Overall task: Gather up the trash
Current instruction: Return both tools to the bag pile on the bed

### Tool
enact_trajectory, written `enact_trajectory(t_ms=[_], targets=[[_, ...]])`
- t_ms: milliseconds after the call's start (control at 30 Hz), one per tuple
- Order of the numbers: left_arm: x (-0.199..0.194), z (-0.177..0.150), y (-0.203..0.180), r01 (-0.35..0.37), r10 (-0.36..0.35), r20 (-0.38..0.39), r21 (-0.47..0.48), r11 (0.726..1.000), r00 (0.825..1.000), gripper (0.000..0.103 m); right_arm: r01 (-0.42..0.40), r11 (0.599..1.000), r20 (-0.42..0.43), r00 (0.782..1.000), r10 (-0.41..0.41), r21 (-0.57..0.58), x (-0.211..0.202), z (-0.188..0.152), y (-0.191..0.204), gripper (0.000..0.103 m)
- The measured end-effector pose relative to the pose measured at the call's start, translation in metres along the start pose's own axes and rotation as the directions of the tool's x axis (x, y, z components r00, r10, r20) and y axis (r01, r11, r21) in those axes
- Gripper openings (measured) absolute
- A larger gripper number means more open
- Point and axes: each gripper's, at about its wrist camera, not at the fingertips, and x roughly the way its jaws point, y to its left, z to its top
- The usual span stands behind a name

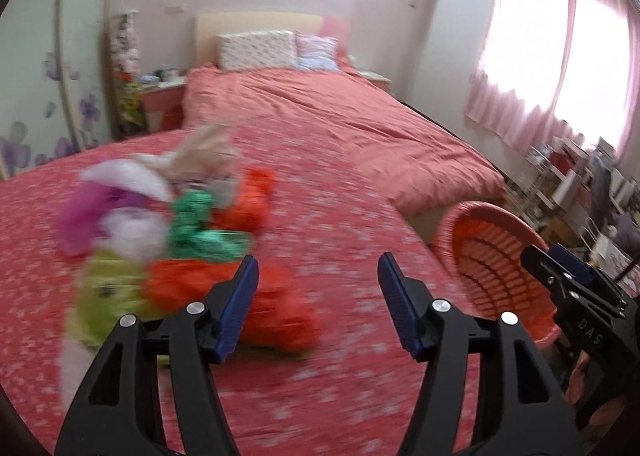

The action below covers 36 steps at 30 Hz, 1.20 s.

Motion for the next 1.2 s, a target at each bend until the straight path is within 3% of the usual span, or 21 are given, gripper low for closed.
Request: enact_trajectory(t_ms=[133,367,533,833,1067,1200], targets=[[-0.02,-0.006,0.042,-0.079,0.081,0.039,-0.044,0.996,0.996,0.069,-0.097,0.994,-0.028,0.995,0.096,-0.058,0.012,0.002,0.055,0.061],[-0.045,-0.028,0.121,-0.19,0.198,0.042,-0.155,0.969,0.979,0.07,-0.247,0.956,-0.107,0.967,0.232,-0.16,0.031,-0.006,0.141,0.06],[-0.053,-0.044,0.158,-0.234,0.242,0.013,-0.215,0.948,0.97,0.07,-0.287,0.932,-0.161,0.953,0.255,-0.222,0.043,-0.019,0.183,0.059],[-0.061,-0.069,0.179,-0.237,0.239,-0.017,-0.224,0.945,0.971,0.07,-0.238,0.938,-0.236,0.955,0.179,-0.251,0.078,-0.033,0.2,0.058],[-0.045,-0.074,0.167,-0.192,0.185,-0.056,-0.207,0.959,0.981,0.07,-0.225,0.955,-0.237,0.955,0.177,-0.193,0.088,-0.02,0.191,0.03],[-0.037,-0.078,0.161,-0.177,0.163,-0.082,-0.195,0.965,0.983,0.07,-0.197,0.967,-0.218,0.963,0.16,-0.162,0.087,-0.015,0.178,0.026]])
